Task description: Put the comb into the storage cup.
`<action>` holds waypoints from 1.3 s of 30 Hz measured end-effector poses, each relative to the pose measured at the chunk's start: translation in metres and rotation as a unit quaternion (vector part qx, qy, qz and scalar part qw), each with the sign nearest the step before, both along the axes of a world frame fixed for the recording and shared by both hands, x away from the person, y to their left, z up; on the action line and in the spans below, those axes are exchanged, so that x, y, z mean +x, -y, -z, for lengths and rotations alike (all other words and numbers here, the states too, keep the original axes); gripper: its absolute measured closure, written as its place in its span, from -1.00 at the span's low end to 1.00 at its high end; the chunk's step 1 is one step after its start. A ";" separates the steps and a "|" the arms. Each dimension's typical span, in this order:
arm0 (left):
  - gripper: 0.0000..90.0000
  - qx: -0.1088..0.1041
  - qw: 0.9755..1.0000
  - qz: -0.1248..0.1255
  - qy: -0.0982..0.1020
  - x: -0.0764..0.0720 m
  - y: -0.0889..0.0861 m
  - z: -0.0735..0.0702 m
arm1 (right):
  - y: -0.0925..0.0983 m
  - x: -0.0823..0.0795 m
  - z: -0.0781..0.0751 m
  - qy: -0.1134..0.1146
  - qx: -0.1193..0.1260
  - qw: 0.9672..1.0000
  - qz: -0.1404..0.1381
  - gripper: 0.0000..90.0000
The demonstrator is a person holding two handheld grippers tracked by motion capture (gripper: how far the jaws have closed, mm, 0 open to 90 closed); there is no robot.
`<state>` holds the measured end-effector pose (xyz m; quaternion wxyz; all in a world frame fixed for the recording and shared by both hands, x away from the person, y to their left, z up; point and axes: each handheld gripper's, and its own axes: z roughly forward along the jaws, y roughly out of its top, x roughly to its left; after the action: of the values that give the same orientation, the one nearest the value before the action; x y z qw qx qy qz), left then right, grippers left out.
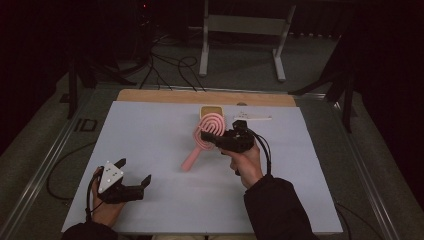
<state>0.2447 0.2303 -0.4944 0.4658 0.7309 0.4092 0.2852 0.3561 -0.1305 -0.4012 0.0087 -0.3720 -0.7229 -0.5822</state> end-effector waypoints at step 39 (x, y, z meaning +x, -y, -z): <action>-1.00 0.004 1.000 -0.013 0.010 0.000 -0.001 0.002 | -0.004 0.019 -0.015 -0.001 0.015 1.000 0.003 0.41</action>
<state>0.2444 0.2313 -0.4967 0.4634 0.7241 0.4132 0.3003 0.3749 -0.1269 -0.3860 0.0136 -0.3743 -0.7129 -0.5929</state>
